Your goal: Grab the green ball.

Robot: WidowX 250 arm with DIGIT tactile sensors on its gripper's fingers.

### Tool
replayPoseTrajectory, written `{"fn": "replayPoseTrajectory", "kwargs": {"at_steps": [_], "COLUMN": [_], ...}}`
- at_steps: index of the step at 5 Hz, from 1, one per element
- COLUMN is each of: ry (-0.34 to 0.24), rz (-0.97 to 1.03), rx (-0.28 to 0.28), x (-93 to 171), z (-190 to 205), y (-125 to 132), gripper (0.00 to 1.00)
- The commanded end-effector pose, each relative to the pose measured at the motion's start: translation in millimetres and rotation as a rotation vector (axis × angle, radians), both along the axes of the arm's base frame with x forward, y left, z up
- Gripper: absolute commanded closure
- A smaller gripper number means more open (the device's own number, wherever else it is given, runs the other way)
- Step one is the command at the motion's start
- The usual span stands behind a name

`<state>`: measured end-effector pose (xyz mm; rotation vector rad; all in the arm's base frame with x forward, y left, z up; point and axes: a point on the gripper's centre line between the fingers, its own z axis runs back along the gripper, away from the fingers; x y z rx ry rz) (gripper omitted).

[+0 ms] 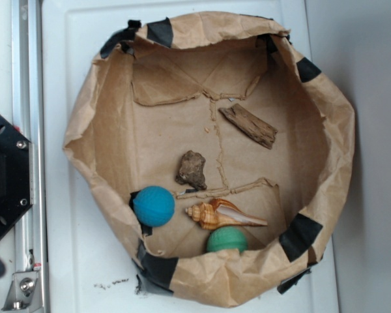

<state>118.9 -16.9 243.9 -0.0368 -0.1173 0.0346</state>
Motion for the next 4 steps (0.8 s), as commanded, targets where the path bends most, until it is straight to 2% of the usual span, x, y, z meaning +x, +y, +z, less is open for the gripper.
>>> {"fn": "replayPoseTrajectory", "kwargs": {"at_steps": [1,2,3,4], "ry": [0.0,-0.021,-0.072,-0.073], "rz": [0.0,-0.039,-0.087,-0.183], "rx": [0.0,0.015,0.039,0.003], "x": [0,35,59,58], "z": [0,-7,-10,-5], "y": [0,6,16,18], "gripper": [0.0,0.0,0.0,0.0]}}
